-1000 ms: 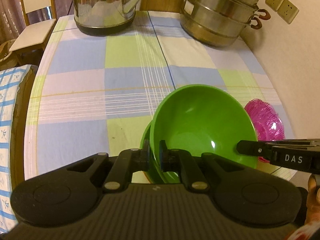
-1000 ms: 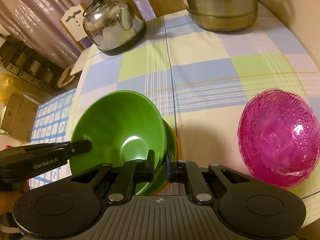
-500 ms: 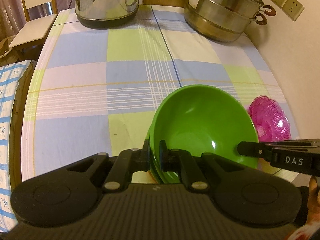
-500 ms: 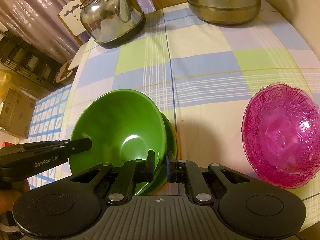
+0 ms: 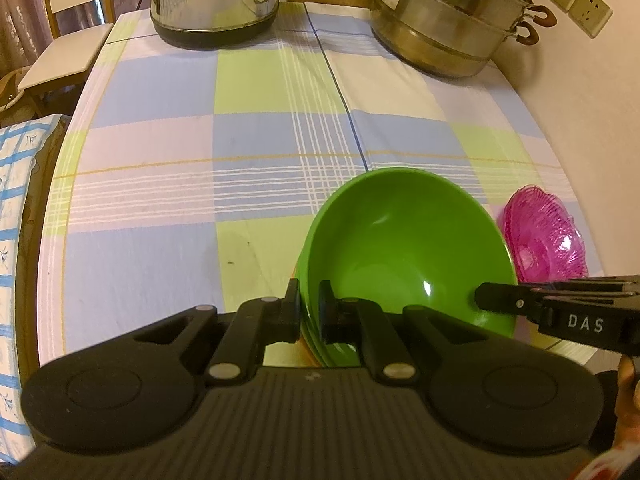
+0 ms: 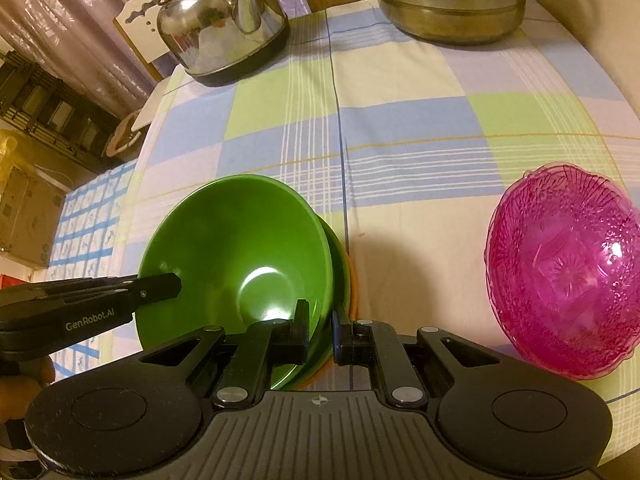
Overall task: Organize plates and bowls
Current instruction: 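Lower the small green bowl into the large green bowl with both grippers, then open both grippers to release the small green bowl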
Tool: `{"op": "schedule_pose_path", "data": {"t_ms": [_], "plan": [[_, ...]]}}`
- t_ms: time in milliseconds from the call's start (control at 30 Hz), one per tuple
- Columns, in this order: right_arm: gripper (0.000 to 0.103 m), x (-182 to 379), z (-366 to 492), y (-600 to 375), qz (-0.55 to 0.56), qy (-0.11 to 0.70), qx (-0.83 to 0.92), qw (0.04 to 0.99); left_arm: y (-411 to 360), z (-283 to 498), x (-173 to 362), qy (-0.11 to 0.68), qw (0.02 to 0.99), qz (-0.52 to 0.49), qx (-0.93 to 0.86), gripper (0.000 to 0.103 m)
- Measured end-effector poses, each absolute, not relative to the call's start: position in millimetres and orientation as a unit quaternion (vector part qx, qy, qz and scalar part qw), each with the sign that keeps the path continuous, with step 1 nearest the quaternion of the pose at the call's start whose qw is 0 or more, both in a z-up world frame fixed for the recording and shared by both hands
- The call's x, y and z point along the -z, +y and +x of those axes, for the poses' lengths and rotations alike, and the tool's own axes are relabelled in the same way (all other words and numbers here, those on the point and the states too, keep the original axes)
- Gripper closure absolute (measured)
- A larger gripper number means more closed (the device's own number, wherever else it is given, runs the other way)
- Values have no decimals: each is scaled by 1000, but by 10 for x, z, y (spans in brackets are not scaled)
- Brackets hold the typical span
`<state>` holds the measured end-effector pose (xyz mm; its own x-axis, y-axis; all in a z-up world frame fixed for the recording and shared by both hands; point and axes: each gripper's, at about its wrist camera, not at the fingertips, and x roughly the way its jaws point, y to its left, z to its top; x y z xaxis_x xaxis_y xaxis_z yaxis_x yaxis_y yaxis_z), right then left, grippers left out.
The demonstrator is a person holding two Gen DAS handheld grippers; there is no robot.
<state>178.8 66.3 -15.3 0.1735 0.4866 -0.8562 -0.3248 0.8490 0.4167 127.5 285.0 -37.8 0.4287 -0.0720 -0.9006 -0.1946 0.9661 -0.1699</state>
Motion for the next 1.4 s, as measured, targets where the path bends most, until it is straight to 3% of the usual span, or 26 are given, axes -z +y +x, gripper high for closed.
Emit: {"op": "schedule_pose_path", "data": {"t_ms": [567, 1033, 1167, 1233, 1300, 1400], "plan": [[92, 154, 1780, 686, 51, 582, -268, 766, 2848, 1291, 391, 535, 835, -123, -41, 96], [86, 143, 1774, 672, 50, 577, -268, 770, 2863, 1271, 371, 530, 838, -124, -42, 95], [80, 118, 1790, 644, 52, 574, -267, 772, 2863, 1270, 372, 530, 838, -123, -41, 95], [72, 103, 1796, 626, 55, 573, -265, 774, 2863, 1268, 369, 529, 838, -123, -41, 95], [55, 90, 1800, 604, 60, 571, -263, 775, 2854, 1266, 364, 529, 839, -122, -41, 95], [50, 68, 1802, 577, 64, 568, -263, 777, 2833, 1260, 350, 529, 839, -119, -41, 94]]}}
